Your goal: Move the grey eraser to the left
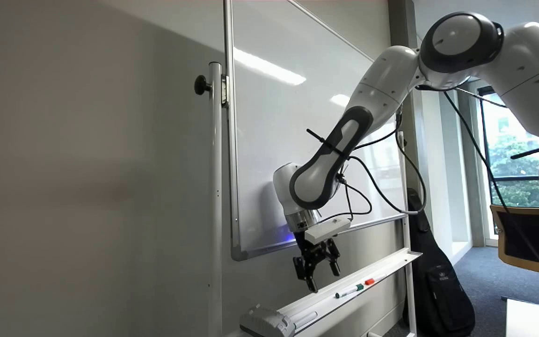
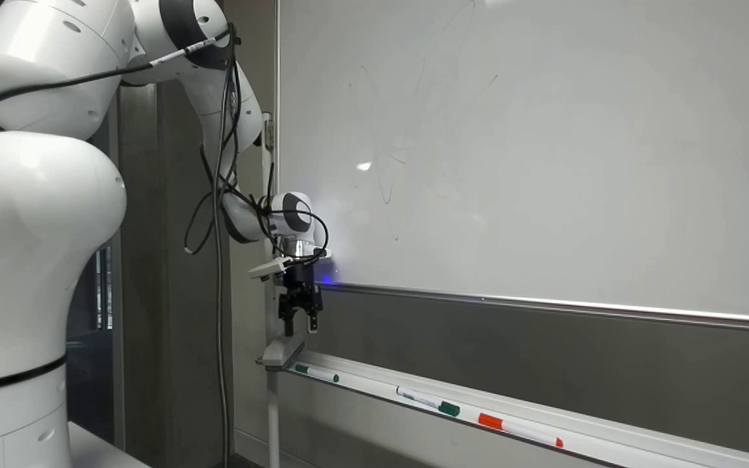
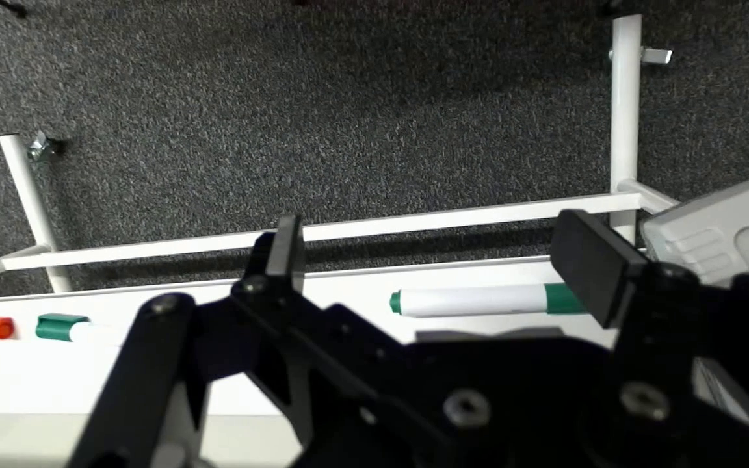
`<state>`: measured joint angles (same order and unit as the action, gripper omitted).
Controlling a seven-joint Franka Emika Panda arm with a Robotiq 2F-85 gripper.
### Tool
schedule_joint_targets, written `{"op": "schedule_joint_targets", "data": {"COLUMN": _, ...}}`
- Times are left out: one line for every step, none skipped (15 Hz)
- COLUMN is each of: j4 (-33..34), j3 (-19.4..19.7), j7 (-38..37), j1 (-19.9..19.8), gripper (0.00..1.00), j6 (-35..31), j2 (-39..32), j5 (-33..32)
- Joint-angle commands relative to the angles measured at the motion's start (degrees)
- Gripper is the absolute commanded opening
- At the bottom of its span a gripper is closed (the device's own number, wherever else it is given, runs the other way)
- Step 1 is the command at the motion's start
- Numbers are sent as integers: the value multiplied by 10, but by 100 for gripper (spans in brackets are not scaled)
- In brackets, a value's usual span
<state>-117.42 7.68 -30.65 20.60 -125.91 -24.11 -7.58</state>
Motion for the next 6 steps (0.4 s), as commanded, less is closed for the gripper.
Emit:
{"op": "schedule_joint_targets", "data": {"j4": 2, "j3": -27, "j7": -9, "j1": -25, "gripper": 100, "j6": 3, "j2": 1, "j5": -13}}
{"op": "schedule_joint_targets", "data": {"j4": 2, "j3": -28, "j7": -9, "j1": -25, "gripper": 100, "j6": 3, "j2": 1, "j5": -13}}
{"op": "schedule_joint_targets", "data": {"j4": 2, "j3": -28, "j7": -9, "j1": -25, "gripper": 100, "j6": 3, "j2": 1, "j5": -13}}
{"op": "schedule_joint_targets", "data": {"j4": 2, "j3": -29, "j7": -9, "j1": -25, "gripper": 100, "j6": 3, "j2": 1, "j5": -13}}
{"op": "schedule_joint_targets", "data": {"j4": 2, "j3": -29, "j7": -9, "j1": -25, "gripper": 100, "j6": 3, "j2": 1, "j5": -13}}
{"op": "schedule_joint_targets", "data": {"j4": 2, "j3": -29, "j7": -9, "j1": -25, "gripper": 100, "j6": 3, "j2": 1, "j5": -13}}
